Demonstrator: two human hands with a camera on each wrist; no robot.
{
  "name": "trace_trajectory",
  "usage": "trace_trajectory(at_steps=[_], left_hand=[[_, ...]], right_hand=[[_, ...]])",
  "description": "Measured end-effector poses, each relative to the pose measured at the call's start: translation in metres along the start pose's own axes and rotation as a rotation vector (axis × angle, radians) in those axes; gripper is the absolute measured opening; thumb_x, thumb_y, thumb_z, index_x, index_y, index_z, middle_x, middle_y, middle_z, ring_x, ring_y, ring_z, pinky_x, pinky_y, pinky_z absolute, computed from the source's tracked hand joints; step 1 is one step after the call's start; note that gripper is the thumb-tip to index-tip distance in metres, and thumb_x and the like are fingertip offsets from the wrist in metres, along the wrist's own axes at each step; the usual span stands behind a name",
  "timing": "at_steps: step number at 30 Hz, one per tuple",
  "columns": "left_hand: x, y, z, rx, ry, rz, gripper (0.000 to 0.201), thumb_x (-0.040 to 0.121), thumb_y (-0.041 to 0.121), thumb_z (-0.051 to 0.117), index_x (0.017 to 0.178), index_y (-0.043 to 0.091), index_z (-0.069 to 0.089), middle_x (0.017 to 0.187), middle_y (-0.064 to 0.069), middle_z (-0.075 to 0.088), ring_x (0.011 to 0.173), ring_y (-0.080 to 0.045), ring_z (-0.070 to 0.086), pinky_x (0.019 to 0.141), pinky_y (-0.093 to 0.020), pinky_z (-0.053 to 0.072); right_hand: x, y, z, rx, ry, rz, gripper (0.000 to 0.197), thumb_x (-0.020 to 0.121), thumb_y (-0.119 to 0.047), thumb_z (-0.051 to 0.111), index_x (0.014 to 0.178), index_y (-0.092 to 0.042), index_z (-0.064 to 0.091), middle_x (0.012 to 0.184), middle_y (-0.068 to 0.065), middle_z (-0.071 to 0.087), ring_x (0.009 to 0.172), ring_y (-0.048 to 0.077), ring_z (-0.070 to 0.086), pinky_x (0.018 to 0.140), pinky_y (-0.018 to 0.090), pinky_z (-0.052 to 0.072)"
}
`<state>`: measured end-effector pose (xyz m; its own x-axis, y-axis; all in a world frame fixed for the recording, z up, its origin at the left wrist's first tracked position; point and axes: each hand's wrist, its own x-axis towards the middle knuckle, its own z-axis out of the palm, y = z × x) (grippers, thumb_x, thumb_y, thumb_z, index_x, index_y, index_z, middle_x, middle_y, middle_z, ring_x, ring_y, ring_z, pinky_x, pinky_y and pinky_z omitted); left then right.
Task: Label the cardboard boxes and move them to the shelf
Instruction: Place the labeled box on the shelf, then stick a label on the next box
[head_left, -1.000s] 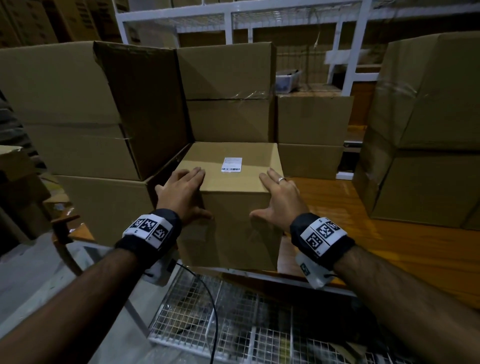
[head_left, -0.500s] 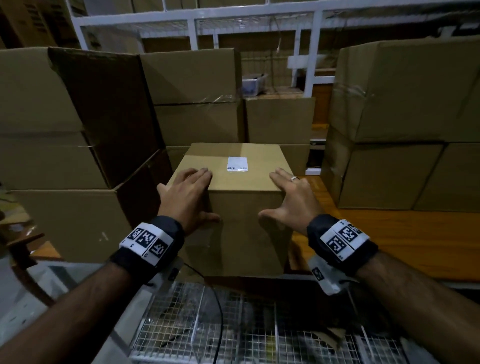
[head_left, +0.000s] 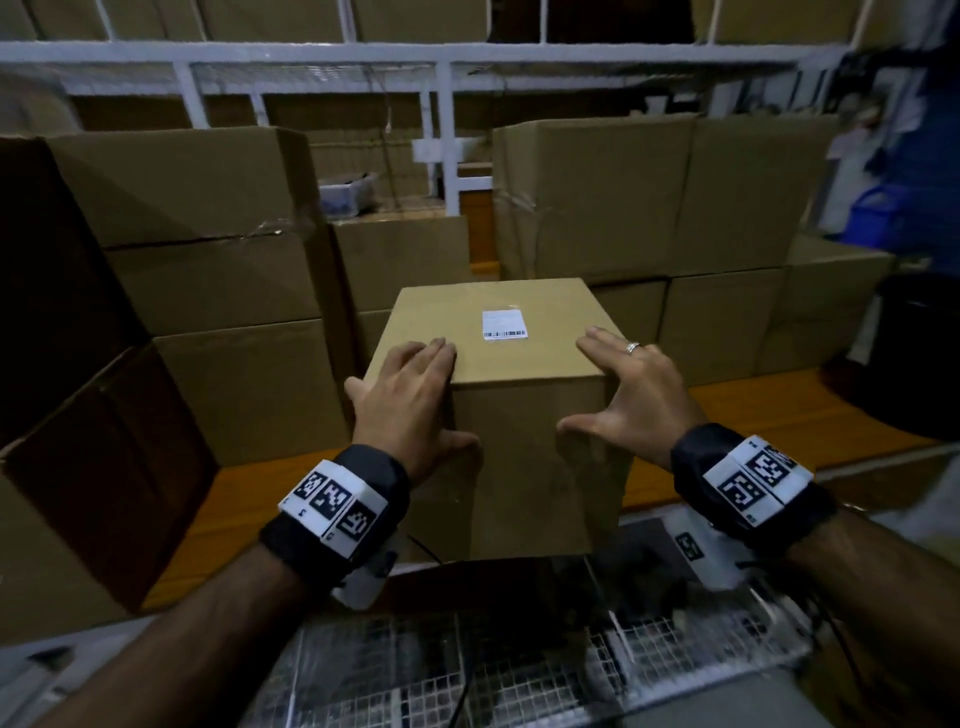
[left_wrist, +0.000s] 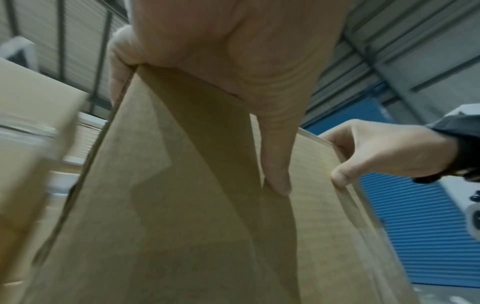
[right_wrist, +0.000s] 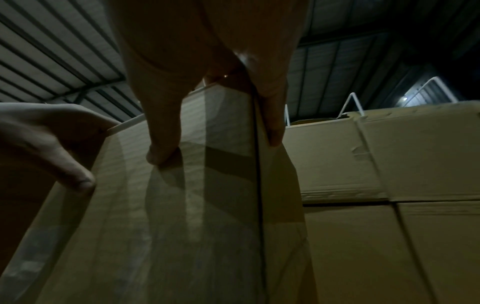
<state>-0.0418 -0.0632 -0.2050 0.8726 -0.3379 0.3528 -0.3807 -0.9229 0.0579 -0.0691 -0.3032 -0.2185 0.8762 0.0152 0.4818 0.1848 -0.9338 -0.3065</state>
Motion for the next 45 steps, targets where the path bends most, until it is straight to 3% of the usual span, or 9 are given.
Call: trace_trajectory(at_steps=[4, 12, 22, 30, 39, 42, 45], left_hand=[[0.013, 0.054, 0.012, -0.012, 0.005, 0.042, 0.098, 0.074, 0.058, 0.07, 0.15, 0.027, 0.016, 0.157, 0.008, 0.018, 0.14, -0.015, 0.013, 0.1, -0.052, 0.03], [0.041, 0.177, 0.052, -0.012, -0.04, 0.045, 0.099, 0.074, 0.06, 0.068, 0.15, 0.027, 0.013, 0.157, 0.009, 0.016, 0.14, -0.014, 0.012, 0.098, -0.053, 0.033], [0.084, 0.301, 0.092, 0.076, -0.082, -0.048, 0.1, 0.076, 0.06, 0.065, 0.15, 0.024, 0.007, 0.158, 0.005, 0.011, 0.141, -0.017, 0.011, 0.095, -0.051, 0.034], [0.1, 0.322, 0.107, 0.095, -0.091, -0.08, 0.098, 0.08, 0.059, 0.061, 0.15, 0.024, 0.003, 0.158, 0.005, 0.007, 0.142, -0.018, 0.008, 0.097, -0.051, 0.034], [0.103, 0.317, 0.106, 0.087, -0.098, -0.019, 0.094, 0.084, 0.059, 0.055, 0.151, 0.023, 0.0, 0.158, 0.005, 0.003, 0.141, -0.017, 0.006, 0.094, -0.047, 0.034], [0.105, 0.314, 0.095, 0.01, -0.197, -0.01, 0.098, 0.08, 0.067, 0.054, 0.15, 0.026, 0.0, 0.158, 0.009, 0.002, 0.142, -0.015, 0.003, 0.097, -0.048, 0.037], [0.115, 0.306, 0.068, -0.064, -0.355, -0.003, 0.104, 0.062, 0.084, 0.039, 0.149, 0.031, 0.016, 0.157, 0.012, 0.015, 0.141, -0.014, 0.014, 0.102, -0.05, 0.034]], right_hand=[[-0.015, 0.051, -0.025, -0.038, 0.006, 0.032, 0.1, 0.055, -0.051, 0.086, 0.14, -0.015, 0.046, 0.148, 0.005, 0.042, 0.133, 0.026, 0.042, 0.111, 0.042, 0.032], [-0.04, 0.169, -0.068, -0.036, 0.004, 0.025, 0.095, 0.052, -0.038, 0.091, 0.133, -0.005, 0.054, 0.141, 0.014, 0.049, 0.131, 0.026, 0.046, 0.107, 0.041, 0.032], [-0.023, 0.31, -0.087, -0.019, -0.092, -0.025, 0.096, 0.06, -0.043, 0.086, 0.141, -0.011, 0.045, 0.149, 0.007, 0.041, 0.135, 0.023, 0.039, 0.111, 0.04, 0.028], [-0.007, 0.351, -0.076, 0.0, -0.121, -0.05, 0.1, 0.059, -0.052, 0.083, 0.144, -0.018, 0.041, 0.151, 0.002, 0.038, 0.133, 0.028, 0.04, 0.106, 0.049, 0.036], [-0.001, 0.359, -0.08, -0.004, -0.142, -0.084, 0.099, 0.06, -0.05, 0.083, 0.143, -0.02, 0.041, 0.151, -0.002, 0.036, 0.134, 0.025, 0.04, 0.108, 0.043, 0.034], [0.001, 0.356, -0.092, 0.011, -0.216, -0.082, 0.1, 0.061, -0.058, 0.077, 0.146, -0.025, 0.035, 0.153, -0.006, 0.031, 0.136, 0.022, 0.034, 0.11, 0.044, 0.033], [0.011, 0.35, -0.117, -0.021, -0.384, -0.063, 0.106, 0.055, -0.08, 0.055, 0.147, -0.033, 0.031, 0.152, -0.017, 0.029, 0.133, 0.013, 0.031, 0.109, 0.035, 0.033]])
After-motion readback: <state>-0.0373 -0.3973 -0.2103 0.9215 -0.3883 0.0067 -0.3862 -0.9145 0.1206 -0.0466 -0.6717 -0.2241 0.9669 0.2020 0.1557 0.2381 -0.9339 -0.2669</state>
